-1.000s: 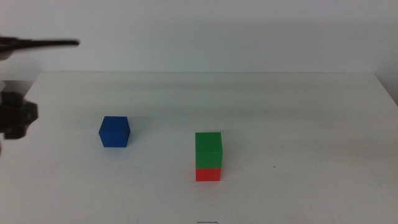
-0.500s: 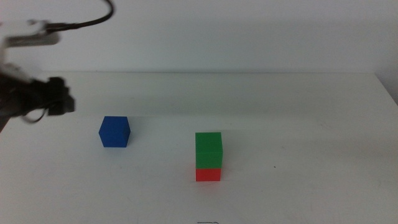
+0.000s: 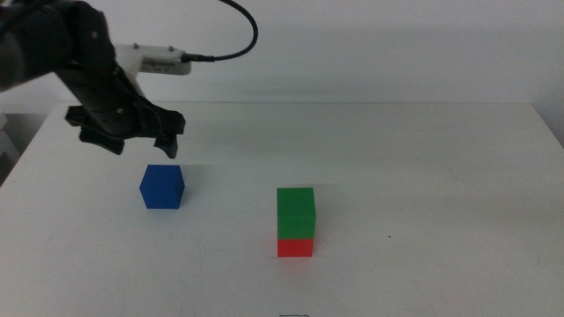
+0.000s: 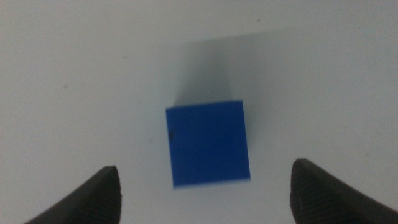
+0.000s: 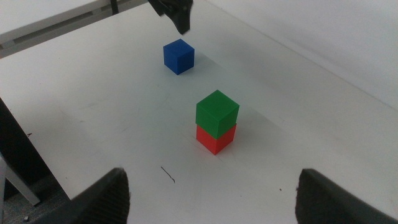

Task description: Stack red cubes first, then green, then blue cubes in a specific spot.

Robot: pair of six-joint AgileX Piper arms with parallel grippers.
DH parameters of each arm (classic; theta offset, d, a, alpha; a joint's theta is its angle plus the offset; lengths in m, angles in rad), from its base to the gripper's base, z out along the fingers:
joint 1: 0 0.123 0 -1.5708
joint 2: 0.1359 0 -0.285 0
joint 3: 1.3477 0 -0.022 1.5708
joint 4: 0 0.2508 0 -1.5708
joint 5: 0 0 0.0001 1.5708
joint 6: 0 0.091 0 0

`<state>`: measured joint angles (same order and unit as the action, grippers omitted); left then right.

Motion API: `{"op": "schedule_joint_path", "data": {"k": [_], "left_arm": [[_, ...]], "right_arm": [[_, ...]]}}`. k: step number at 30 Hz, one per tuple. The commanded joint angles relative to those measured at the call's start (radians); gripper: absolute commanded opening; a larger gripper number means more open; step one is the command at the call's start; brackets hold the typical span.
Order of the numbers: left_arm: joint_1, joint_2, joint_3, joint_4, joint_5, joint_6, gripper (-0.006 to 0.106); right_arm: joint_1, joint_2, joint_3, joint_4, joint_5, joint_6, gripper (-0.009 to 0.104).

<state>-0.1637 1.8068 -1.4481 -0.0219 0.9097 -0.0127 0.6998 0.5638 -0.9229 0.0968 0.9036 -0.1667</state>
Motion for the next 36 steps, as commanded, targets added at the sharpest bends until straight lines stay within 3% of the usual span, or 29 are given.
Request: {"op": "schedule_joint_path", "data": {"k": [1,20,21,27,30,34,36], "left_arm": [[-0.004,0.006,-0.069,-0.019,-0.016,-0.007,0.092],[-0.003,0.189,-0.094,-0.051,-0.078,-0.033,0.089],[-0.003,0.190,-0.094,-0.051,-0.078,-0.043,0.085],[-0.001,0.187,-0.095,-0.025,-0.043,-0.094,0.036],[-0.001,0.150,-0.095,-0.056,0.008,-0.098,0.017],[-0.009,0.053,-0.094,-0.065,0.081,-0.147,0.000],[-0.040,-0.007,-0.094,-0.022,0.112,-0.233,-0.002]], "right_arm": [[-0.004,0.005,-0.023,-0.006,-0.069,-0.011,0.087],[-0.004,0.005,-0.023,-0.006,-0.069,-0.011,0.087],[-0.004,0.005,-0.023,-0.006,-0.069,-0.011,0.087],[-0.004,0.005,-0.023,-0.006,-0.069,-0.011,0.087],[-0.004,0.005,-0.023,-0.006,-0.069,-0.011,0.087],[-0.004,0.005,-0.023,-0.006,-0.069,-0.011,0.087],[-0.004,0.005,-0.023,-0.006,-0.069,-0.011,0.087]]}}
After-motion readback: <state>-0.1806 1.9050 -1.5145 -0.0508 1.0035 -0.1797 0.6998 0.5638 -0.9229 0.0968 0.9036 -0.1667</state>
